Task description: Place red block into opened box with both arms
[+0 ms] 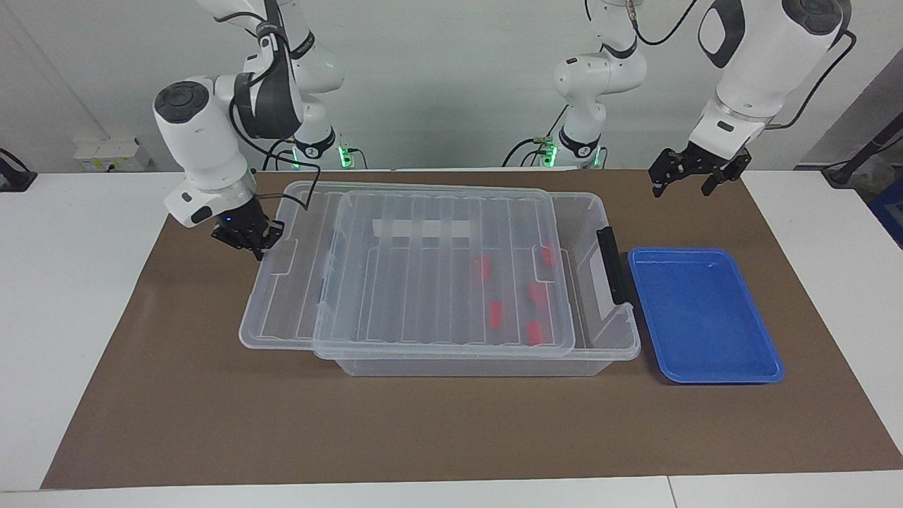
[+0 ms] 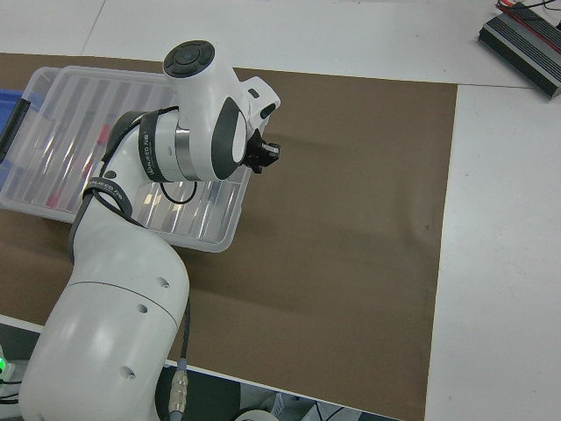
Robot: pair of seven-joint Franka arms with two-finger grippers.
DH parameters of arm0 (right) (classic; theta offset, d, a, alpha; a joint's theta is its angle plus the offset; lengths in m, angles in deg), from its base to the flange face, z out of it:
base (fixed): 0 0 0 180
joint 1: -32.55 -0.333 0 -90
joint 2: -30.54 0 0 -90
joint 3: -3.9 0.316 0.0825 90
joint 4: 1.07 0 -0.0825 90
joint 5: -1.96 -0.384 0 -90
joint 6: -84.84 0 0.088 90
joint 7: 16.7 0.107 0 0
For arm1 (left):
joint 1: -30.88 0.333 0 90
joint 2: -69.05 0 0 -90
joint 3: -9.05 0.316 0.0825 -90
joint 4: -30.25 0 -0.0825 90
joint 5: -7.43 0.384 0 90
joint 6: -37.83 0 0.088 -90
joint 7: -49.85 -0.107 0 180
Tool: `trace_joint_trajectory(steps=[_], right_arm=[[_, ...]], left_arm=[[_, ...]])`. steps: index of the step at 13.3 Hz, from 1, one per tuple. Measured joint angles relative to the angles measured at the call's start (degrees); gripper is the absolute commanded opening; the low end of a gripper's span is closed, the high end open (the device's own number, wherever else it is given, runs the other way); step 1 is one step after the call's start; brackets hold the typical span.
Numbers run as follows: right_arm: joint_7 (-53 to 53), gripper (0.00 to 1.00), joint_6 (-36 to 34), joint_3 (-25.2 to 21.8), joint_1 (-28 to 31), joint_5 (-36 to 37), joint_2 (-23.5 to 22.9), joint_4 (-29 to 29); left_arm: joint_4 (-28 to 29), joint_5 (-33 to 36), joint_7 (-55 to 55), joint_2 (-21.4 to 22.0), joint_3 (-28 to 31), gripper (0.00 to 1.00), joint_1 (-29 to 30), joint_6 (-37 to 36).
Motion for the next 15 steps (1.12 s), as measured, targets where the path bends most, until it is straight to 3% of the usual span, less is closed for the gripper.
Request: trace_joint_trajectory(steps=[7, 15], right_arm=[[0.0, 0.00, 2.6, 0.0, -5.4, 0.0, 0.0, 0.0], [0.1, 0.00, 2.9, -0.3, -5.2, 0.0, 0.3, 0.3]], left_arm=[[0.1, 0.0, 0.0, 0.0, 0.0, 1.00, -0.1, 0.0], [0.2, 0.0, 0.0, 0.0, 0.0, 1.00, -0.3, 0.0]])
